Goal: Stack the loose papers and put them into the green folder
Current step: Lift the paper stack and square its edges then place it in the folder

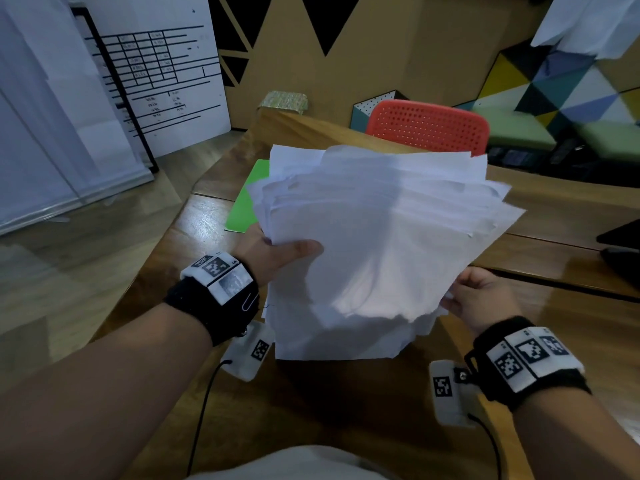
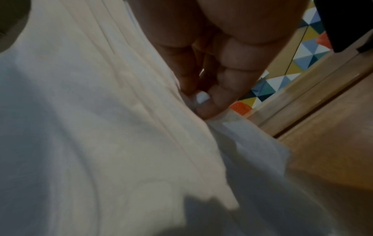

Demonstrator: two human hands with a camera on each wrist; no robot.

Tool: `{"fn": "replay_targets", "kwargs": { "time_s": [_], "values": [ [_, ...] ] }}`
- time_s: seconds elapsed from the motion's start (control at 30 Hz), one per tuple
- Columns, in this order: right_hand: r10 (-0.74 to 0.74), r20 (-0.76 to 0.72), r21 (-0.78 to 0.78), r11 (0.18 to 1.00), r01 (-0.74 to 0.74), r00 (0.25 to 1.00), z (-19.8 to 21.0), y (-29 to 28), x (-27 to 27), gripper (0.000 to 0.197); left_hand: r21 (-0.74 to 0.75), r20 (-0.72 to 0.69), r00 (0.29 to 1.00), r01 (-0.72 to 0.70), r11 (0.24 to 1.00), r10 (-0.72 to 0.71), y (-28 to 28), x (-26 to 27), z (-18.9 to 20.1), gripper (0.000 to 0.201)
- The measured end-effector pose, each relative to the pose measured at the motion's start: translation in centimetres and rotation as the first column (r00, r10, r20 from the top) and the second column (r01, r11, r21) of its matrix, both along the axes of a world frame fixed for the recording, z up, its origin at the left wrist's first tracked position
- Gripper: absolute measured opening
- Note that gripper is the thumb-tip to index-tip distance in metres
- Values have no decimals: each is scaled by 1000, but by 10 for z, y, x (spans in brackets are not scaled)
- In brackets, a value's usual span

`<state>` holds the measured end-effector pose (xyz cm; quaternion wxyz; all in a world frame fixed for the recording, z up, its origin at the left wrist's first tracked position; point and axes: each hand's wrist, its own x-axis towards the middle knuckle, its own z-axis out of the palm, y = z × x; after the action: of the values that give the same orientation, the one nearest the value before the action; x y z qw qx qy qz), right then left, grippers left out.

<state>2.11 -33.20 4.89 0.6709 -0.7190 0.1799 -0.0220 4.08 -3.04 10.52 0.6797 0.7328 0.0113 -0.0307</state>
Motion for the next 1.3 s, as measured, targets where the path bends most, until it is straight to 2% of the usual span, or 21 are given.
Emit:
{"fn": "replay_targets", "kwargs": {
  "time_s": [0.1, 0.2, 0.33, 0.4, 0.47, 0.5, 0.53, 0.63, 0.67, 0.73, 0.8, 0.83, 0.9, 0.93, 1.0, 1.1, 1.2, 1.3],
  "values": [
    [80, -48, -75, 994, -84, 996, -13, 4, -4, 40, -12, -8, 1000, -6, 1000, 6, -1, -3, 4, 54],
    [197, -65, -10, 980, -198, 978, -1, 6, -11, 59, 2, -21, 1000, 11, 1000, -11, -1, -4, 7, 45],
    [409, -77, 64, 912, -405, 909, 19, -8, -20, 83, -10, -16, 1000, 19, 1000, -19, -1, -5, 6, 54],
    [499, -61, 26, 867, -498, 864, 28, -13, -21, 89, -33, -18, 999, 34, 999, -34, -1, -3, 3, 52],
    [509, -33, -40, 859, -510, 860, 31, -11, -17, 112, -69, -1, 995, 97, 993, -97, 1, -1, 0, 47],
    [485, 5, -43, 874, -484, 874, 32, -7, -14, 118, -70, 10, 991, 134, 988, -134, 1, 0, 0, 44],
    [457, 64, -27, 889, -456, 887, 34, -4, -12, 115, -59, 16, 986, 165, 985, -164, 1, -1, 1, 42],
    [411, 213, 22, 905, -424, 887, 45, 11, -9, 66, 3, 63, 981, 185, 983, -185, 0, -1, 11, 41],
    [400, 239, 29, 908, -418, 885, 48, 15, -8, 59, 36, 81, 980, 182, 983, -184, -1, -2, 16, 45],
    [338, 268, 37, 932, -360, 902, 50, 24, -5, 59, 118, 77, 988, 124, 985, -133, -5, 1, 21, 51],
    [168, 283, 52, 980, -190, 944, 52, 37, -1, 51, 221, 81, 996, 18, 975, -36, -14, 2, 26, 49],
    [61, 289, 63, 995, -82, 955, 55, 44, 0, 45, 264, 80, 997, -44, 963, 24, -19, 1, 29, 43],
    [-97, 312, 107, 992, 66, 945, 63, 58, -1, 39, 245, 110, 986, -152, 957, 129, -28, -2, 33, 25],
    [-138, 336, 138, 986, 96, 932, 67, 62, -1, 38, 208, 130, 979, -179, 961, 154, -31, -4, 34, 16],
    [-174, 392, 169, 979, 115, 904, 72, 66, -3, 40, 164, 147, 977, -179, 970, 155, -33, -6, 35, 15],
    [-188, 428, 158, 979, 132, 884, 71, 62, -5, 55, 145, 140, 979, -171, 975, 151, -27, -6, 32, 31],
    [-172, 431, 132, 983, 127, 886, 69, 55, -4, 65, 30, 201, 960, -203, 979, 193, -23, -9, 36, 45],
    [-78, 460, 106, 994, 32, 884, 72, 47, -5, 87, -58, 288, 933, -210, 976, 218, -21, -13, 51, 51]
  ]
}}
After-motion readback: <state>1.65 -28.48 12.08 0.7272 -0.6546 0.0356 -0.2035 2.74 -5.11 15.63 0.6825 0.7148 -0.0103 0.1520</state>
